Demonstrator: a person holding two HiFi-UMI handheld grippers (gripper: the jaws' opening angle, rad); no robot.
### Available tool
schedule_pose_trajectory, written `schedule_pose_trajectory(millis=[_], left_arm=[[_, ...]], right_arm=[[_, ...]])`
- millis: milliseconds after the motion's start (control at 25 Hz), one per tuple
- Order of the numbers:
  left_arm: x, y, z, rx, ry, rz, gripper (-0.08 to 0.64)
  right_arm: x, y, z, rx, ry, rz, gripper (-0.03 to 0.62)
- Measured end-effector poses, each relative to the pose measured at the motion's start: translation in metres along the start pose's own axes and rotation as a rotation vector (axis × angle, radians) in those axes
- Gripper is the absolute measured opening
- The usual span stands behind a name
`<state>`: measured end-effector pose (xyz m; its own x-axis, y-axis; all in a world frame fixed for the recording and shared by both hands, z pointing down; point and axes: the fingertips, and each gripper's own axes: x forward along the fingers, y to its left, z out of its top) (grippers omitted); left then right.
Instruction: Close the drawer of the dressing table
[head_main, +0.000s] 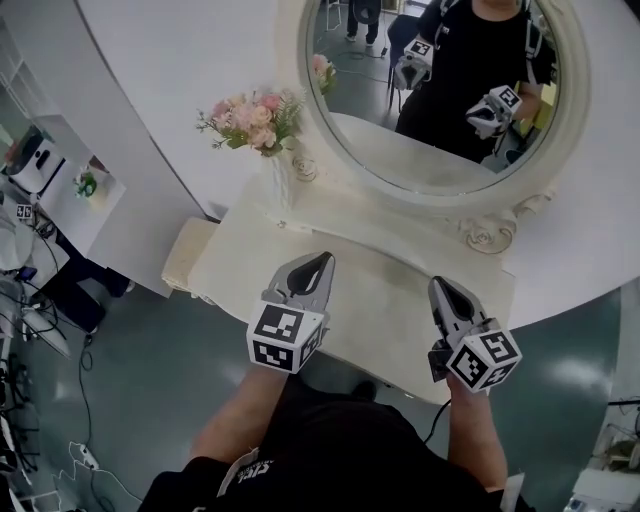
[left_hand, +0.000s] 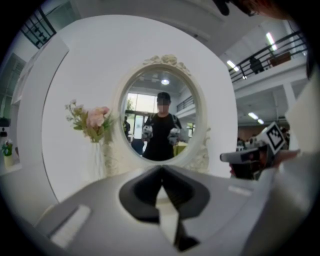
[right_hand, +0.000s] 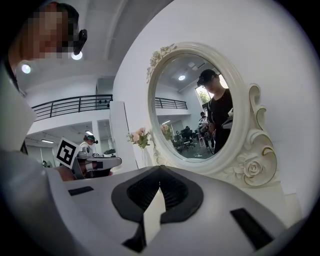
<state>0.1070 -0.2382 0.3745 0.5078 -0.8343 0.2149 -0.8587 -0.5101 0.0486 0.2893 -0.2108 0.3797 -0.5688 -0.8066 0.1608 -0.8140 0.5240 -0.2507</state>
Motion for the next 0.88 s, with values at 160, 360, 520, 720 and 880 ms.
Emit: schedule_pose_trajectory(millis=[160,360,520,720,880], left_arm=[[-0.004,0.029,0.006,0.005,-0.016,-0.013,0.011],[-0.008,0.075,0.01,0.007,-0.021,-0.033,0.011],[-0.012,0.098,0.014,0.019,-0.019,-0.056,0.011],[-0.012,0.104,0.021,0.054,-0.008,-0.086,0.011],[-0.013,0.1,0.028,0.039,-0.019,-0.088,0.011]], right_arm=[[0.021,0.018,0.004,-0.009,-0.011,-0.021,-0.005],[0.049,0.037,0.017,-0.003,-0.046,-0.065,-0.005],[0.06,0.053,0.026,0.002,-0.078,-0.097,-0.005],[0.052,0.062,0.021,-0.045,-0.069,-0.123,-0.006],[0.039,0.06,0.02,-0.047,-0.076,-0.138,-0.006]])
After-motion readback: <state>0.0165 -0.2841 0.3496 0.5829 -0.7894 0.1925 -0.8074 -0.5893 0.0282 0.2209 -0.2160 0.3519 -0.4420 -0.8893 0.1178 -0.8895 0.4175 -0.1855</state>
